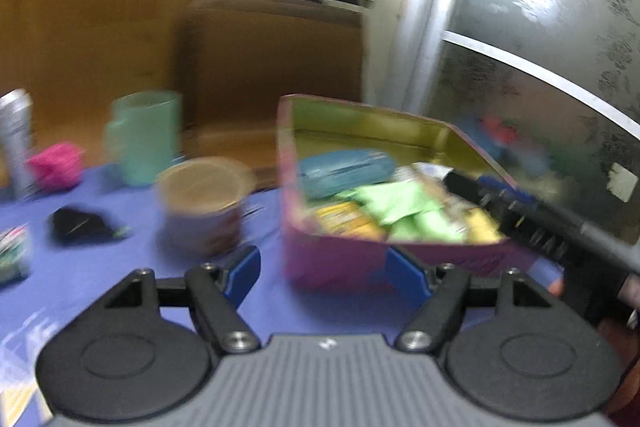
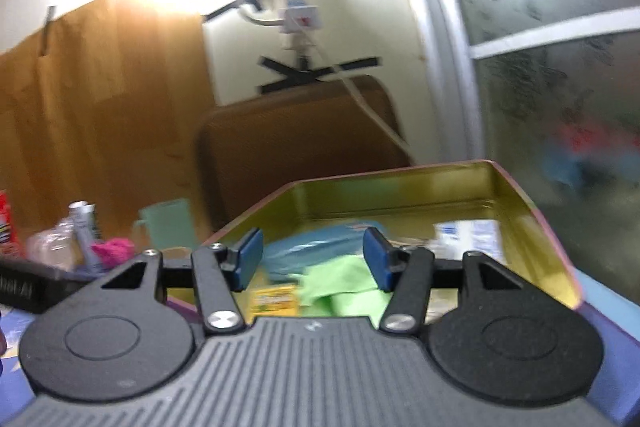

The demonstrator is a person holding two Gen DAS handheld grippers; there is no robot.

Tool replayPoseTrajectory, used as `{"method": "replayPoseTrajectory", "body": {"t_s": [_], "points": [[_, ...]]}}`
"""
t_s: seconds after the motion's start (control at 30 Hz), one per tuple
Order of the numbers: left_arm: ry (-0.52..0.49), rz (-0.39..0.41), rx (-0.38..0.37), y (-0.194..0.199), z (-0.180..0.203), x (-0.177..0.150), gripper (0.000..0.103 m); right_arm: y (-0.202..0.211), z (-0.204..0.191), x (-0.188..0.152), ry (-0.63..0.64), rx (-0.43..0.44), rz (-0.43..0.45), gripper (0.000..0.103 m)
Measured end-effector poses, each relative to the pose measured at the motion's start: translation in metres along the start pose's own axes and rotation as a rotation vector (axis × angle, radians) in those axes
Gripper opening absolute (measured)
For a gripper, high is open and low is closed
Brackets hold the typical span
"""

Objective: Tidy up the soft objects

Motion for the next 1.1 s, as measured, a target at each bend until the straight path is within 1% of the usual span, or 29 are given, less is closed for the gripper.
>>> {"method": "replayPoseTrajectory", "body": {"t_s": [0.07, 0.17, 0.23, 0.3, 0.33, 0.37, 0.4, 0.47, 0.53, 0.6, 0.7, 0.73, 0.77, 0.83, 0.87, 0.9, 0.93, 0.97, 1.03, 1.1], "points": [[0.036, 0.01, 0.069, 0.017, -0.036, -0.012, 0.071, 0.0, -0.022, 0.001, 0.03, 0.06, -0.011, 0.058], [0.134, 0.024, 0.212, 0.043, -0.101, -0.033, 0.072, -0.003, -0.062, -0.004, 0.079, 0.177, -0.056, 0.058], [0.184, 0.027, 0.35, 0.058, -0.146, -0.049, 0.072, -0.008, -0.097, -0.012, 0.121, 0.273, -0.104, 0.058], [0.192, 0.042, 0.48, 0.071, -0.182, -0.062, 0.072, -0.014, -0.132, -0.022, 0.159, 0.361, -0.16, 0.059], [0.194, 0.051, 0.532, 0.077, -0.196, -0.067, 0.072, -0.018, -0.149, -0.027, 0.177, 0.399, -0.184, 0.059], [0.209, 0.059, 0.564, 0.081, -0.208, -0.071, 0.072, -0.025, -0.167, -0.031, 0.202, 0.432, -0.204, 0.059], [0.247, 0.064, 0.565, 0.083, -0.218, -0.076, 0.072, -0.032, -0.183, -0.035, 0.231, 0.455, -0.215, 0.059], [0.295, 0.116, 0.507, 0.09, -0.223, -0.073, 0.077, -0.052, -0.214, -0.041, 0.293, 0.468, -0.226, 0.059], [0.302, 0.105, 0.5, 0.088, -0.225, -0.072, 0.076, -0.082, -0.237, -0.043, 0.356, 0.432, -0.239, 0.059], [0.289, 0.107, 0.485, 0.087, -0.223, -0.07, 0.076, -0.114, -0.256, -0.045, 0.425, 0.387, -0.258, 0.059], [0.295, 0.11, 0.471, 0.086, -0.224, -0.07, 0.076, -0.159, -0.276, -0.056, 0.512, 0.366, -0.332, 0.061], [0.303, 0.112, 0.465, 0.087, -0.223, -0.07, 0.076, -0.173, -0.279, -0.061, 0.534, 0.352, -0.364, 0.065], [0.311, 0.116, 0.458, 0.087, -0.224, -0.071, 0.076, -0.183, -0.28, -0.066, 0.55, 0.337, -0.393, 0.073], [0.321, 0.122, 0.446, 0.087, -0.224, -0.075, 0.077, -0.203, -0.279, -0.078, 0.559, 0.333, -0.469, 0.078], [0.324, 0.123, 0.442, 0.087, -0.224, -0.076, 0.078, -0.206, -0.277, -0.077, 0.527, 0.344, -0.464, 0.074], [0.326, 0.123, 0.439, 0.087, -0.224, -0.076, 0.078, -0.209, -0.275, -0.077, 0.499, 0.361, -0.488, 0.067], [0.327, 0.124, 0.436, 0.087, -0.224, -0.076, 0.078, -0.208, -0.274, -0.077, 0.464, 0.389, -0.517, 0.062], [0.328, 0.124, 0.434, 0.087, -0.224, -0.076, 0.079, -0.205, -0.272, -0.077, 0.438, 0.397, -0.533, 0.058], [0.329, 0.124, 0.432, 0.087, -0.224, -0.076, 0.079, -0.191, -0.27, -0.078, 0.455, 0.419, -0.519, 0.044], [0.331, 0.126, 0.431, 0.088, -0.224, -0.076, 0.079, -0.172, -0.268, -0.079, 0.464, 0.428, -0.506, 0.044]]}}
Point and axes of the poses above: each gripper's, at about its wrist camera, not at the fingertips, and y roughly against the way its jaws point, z to its right, x to its top, the point moved 8 cm from there along -y, roughly the way its jaws point, and after that the axes turned 4 degrees about y, right-handed, at the moved point
